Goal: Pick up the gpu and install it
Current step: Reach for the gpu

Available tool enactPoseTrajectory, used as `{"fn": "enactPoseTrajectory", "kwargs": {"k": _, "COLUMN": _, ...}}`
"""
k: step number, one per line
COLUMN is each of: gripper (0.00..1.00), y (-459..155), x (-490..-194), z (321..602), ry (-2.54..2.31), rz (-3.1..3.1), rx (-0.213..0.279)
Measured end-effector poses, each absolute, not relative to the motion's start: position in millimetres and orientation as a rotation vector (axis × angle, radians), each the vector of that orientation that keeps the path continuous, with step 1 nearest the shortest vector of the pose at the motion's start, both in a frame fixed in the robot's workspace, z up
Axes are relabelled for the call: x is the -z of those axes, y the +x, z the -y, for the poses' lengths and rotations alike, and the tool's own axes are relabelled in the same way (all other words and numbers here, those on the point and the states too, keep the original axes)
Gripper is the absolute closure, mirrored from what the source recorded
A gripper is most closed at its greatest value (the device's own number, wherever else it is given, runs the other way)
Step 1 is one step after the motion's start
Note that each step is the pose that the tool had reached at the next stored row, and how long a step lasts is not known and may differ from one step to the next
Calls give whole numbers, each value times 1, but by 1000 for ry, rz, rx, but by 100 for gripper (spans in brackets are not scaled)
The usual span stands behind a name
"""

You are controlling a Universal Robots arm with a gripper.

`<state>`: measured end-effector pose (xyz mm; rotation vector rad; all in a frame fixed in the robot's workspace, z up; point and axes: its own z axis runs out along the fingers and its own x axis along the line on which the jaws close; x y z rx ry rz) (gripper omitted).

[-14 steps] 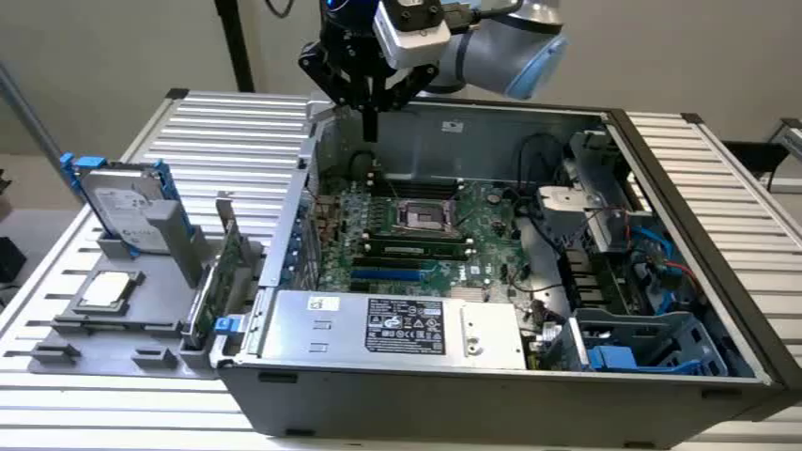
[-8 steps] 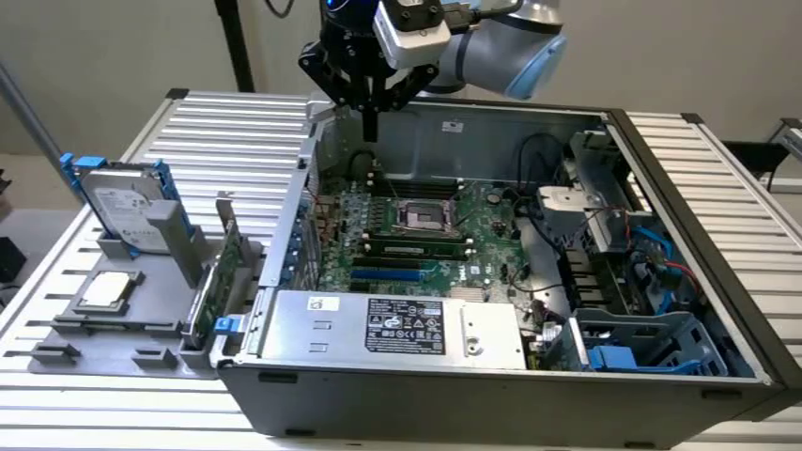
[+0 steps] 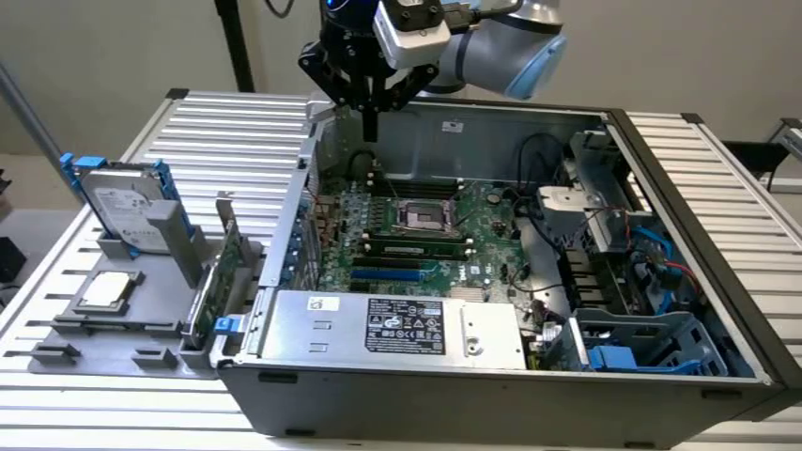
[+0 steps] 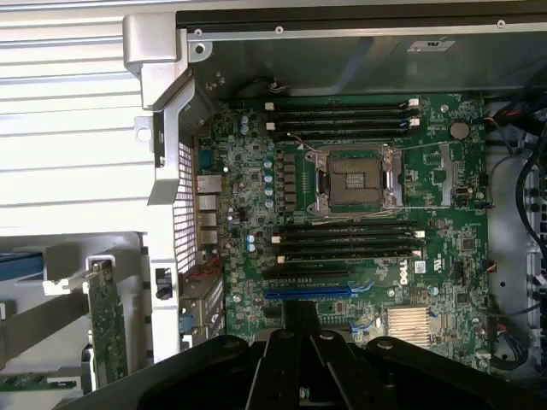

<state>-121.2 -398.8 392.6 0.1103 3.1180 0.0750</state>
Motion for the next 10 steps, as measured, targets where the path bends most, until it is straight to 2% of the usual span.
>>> {"fn": "enactPoseTrajectory", "kwargs": {"k": 10, "gripper": 89, "y": -146, "x": -393, "z": 419, "ry": 110, "rz": -3117, "rx": -75}}
